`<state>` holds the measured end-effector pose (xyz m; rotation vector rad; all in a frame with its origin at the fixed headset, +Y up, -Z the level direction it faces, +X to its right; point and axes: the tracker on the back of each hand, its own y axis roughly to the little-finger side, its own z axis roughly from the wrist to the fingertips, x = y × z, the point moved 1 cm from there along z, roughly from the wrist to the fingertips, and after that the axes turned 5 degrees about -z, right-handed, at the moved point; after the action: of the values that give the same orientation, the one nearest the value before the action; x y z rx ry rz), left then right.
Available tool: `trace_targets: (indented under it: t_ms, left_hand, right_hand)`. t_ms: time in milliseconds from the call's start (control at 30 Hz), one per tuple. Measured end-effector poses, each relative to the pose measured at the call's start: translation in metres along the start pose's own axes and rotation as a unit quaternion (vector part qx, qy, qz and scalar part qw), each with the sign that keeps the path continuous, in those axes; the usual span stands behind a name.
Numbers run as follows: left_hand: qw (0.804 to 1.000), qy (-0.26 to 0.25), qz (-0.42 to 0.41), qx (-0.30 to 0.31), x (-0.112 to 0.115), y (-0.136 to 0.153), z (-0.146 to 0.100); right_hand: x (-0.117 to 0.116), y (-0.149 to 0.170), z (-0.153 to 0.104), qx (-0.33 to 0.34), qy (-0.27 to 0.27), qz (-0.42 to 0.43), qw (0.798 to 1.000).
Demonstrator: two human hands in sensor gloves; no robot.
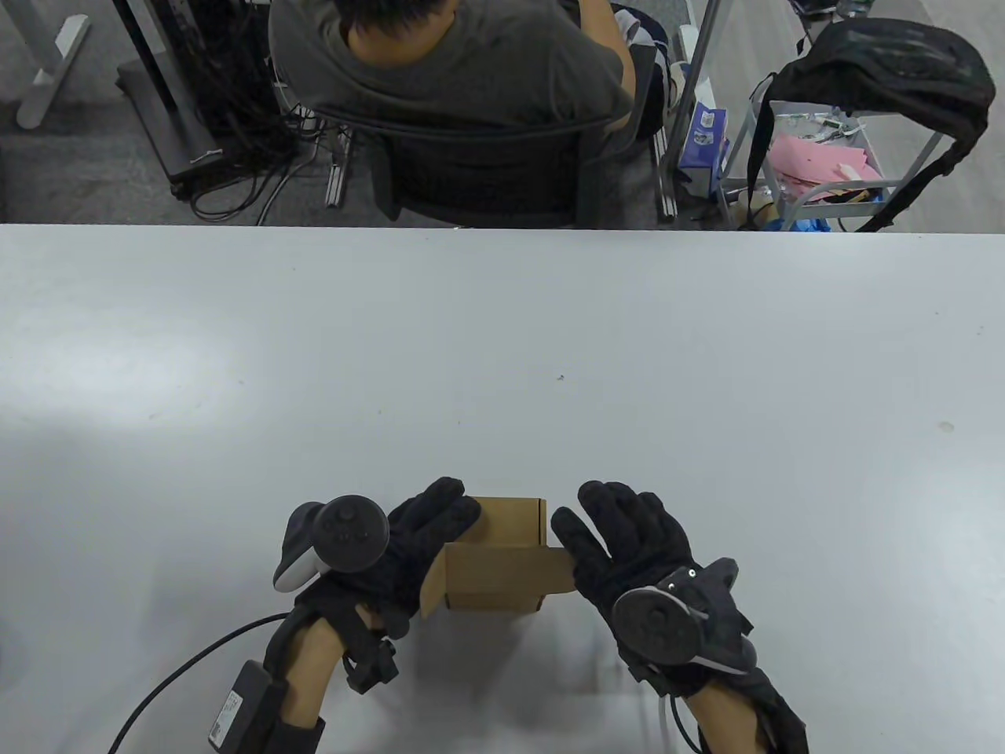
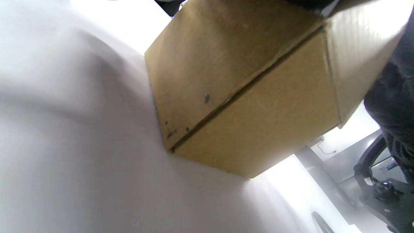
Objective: Fully disassemble small mailer box
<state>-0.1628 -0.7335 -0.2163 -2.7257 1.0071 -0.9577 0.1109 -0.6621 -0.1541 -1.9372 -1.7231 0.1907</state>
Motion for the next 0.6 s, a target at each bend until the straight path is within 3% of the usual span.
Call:
trace_targets:
  t_ms: [133, 233, 367, 533, 600]
  left_hand:
    - [1.0, -0.002, 0.0, 0.001, 0.0, 0.001, 0.0]
    - [1.0, -0.004, 0.004, 0.002, 0.0, 0.001, 0.0]
    - [1.0, -0.008, 0.015, 0.002, 0.0, -0.001, -0.001]
    - [1.0, -0.008, 0.022, -0.002, 0.001, -0.002, -0.002]
    - [1.0, -0.009, 0.022, -0.002, 0.001, -0.002, -0.002]
  right_hand:
    - [-0.004, -0.03, 0.007, -0.003, 0.008, -0.15, 0.989]
    - [-0.009, -0.047, 0.018, -0.016, 0.0, -0.173, 0.985]
    - [-0.011, -0.065, 0.033, -0.029, -0.027, -0.147, 0.988]
    - [-0.019, -0.084, 0.044, -0.025, -0.063, -0.023, 0.997]
    - [-0.024, -0.084, 0.045, -0.036, -0.036, -0.003, 0.999]
